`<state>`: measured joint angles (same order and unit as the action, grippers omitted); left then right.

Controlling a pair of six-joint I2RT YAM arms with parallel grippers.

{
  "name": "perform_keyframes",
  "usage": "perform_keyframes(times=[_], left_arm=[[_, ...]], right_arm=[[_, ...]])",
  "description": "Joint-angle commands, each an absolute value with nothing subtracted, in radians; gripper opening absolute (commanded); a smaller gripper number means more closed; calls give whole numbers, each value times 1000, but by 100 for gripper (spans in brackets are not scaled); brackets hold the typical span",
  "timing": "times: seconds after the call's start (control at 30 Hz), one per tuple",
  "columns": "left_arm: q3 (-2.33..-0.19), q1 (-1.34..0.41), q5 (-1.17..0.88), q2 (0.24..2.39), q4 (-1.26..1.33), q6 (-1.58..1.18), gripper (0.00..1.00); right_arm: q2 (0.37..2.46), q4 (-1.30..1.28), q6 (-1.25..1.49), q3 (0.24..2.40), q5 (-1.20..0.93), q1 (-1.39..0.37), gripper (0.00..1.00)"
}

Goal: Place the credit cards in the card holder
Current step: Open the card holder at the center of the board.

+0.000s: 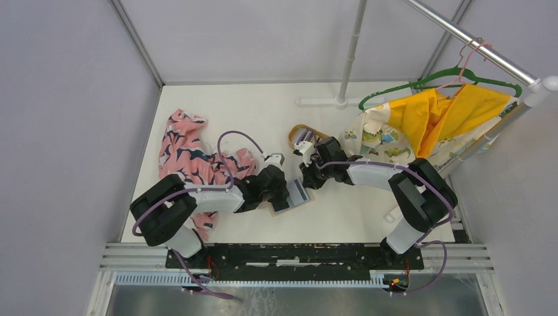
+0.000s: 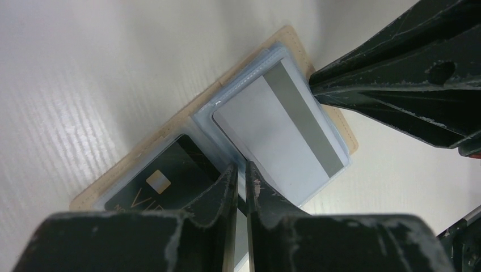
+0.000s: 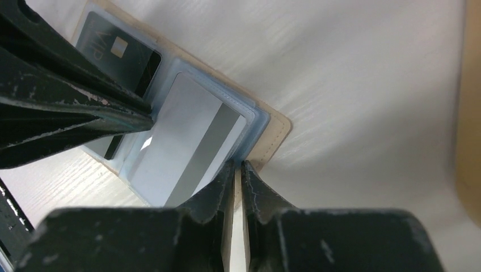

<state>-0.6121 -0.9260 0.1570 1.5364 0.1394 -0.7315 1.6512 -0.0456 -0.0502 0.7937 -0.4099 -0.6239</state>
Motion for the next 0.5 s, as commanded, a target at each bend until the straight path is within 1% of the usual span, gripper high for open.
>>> perform_keyframes(times=[0.0, 0.23, 0.47], left_arm=[[-642, -951, 109, 1607, 165, -704, 18], [-635, -954, 133, 1584, 157, -713, 19], [-618, -953, 153, 1513, 127, -715, 25]], right_arm=[[1629, -75, -67, 831, -435, -622, 15], [1589, -68, -69, 815, -495, -581, 17], [1559, -56, -69, 807, -558, -570, 19]])
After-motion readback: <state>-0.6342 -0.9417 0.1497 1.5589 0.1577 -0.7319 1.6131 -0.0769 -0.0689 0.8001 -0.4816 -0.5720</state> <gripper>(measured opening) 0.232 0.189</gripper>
